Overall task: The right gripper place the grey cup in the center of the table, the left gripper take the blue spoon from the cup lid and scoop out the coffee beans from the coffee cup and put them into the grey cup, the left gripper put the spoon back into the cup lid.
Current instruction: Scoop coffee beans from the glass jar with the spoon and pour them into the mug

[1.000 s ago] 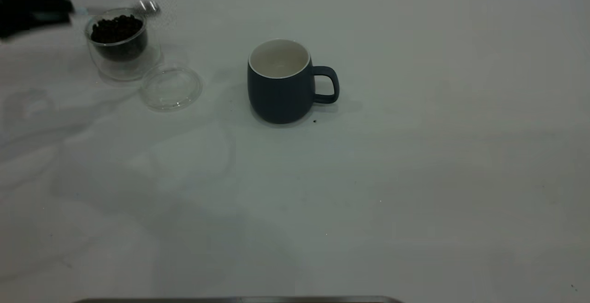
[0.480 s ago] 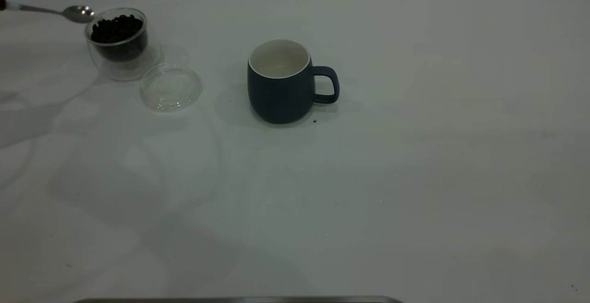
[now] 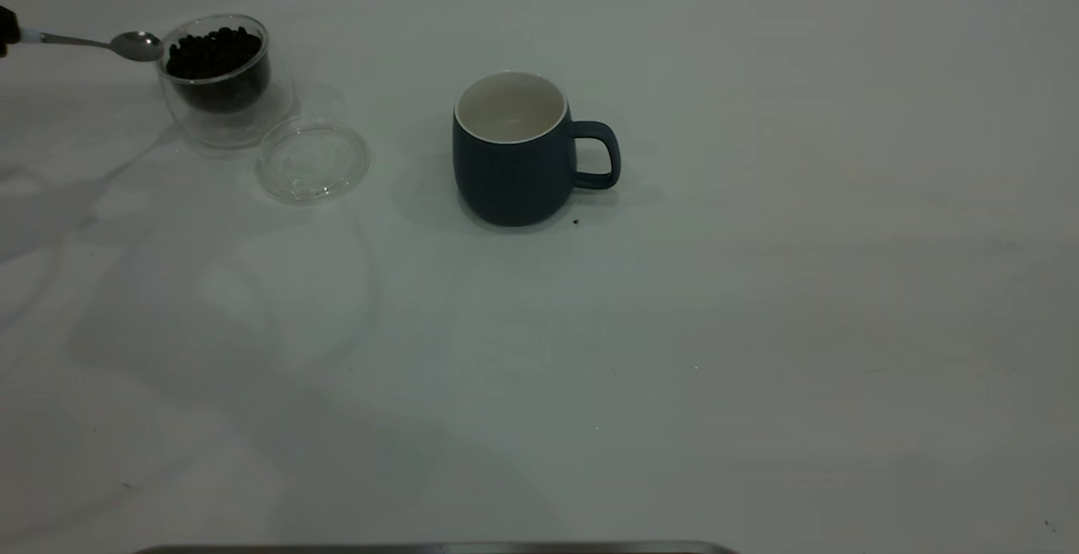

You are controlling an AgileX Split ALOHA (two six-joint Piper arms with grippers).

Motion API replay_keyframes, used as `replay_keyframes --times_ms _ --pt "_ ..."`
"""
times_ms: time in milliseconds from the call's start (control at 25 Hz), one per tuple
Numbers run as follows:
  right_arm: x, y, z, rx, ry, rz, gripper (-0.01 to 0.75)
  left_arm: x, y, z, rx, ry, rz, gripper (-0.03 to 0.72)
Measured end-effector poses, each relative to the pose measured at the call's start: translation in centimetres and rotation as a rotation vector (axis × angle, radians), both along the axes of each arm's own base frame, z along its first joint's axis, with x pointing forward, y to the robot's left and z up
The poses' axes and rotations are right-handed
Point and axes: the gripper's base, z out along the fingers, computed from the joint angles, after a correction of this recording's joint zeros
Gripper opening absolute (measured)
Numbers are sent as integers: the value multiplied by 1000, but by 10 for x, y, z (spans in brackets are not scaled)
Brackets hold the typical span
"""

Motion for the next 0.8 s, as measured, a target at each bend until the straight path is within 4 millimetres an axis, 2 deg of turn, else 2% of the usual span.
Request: replay_keyframes --times_ms 800 --pt "0 0 0 0 0 0 458 2 -4 -29 -107 6 11 122"
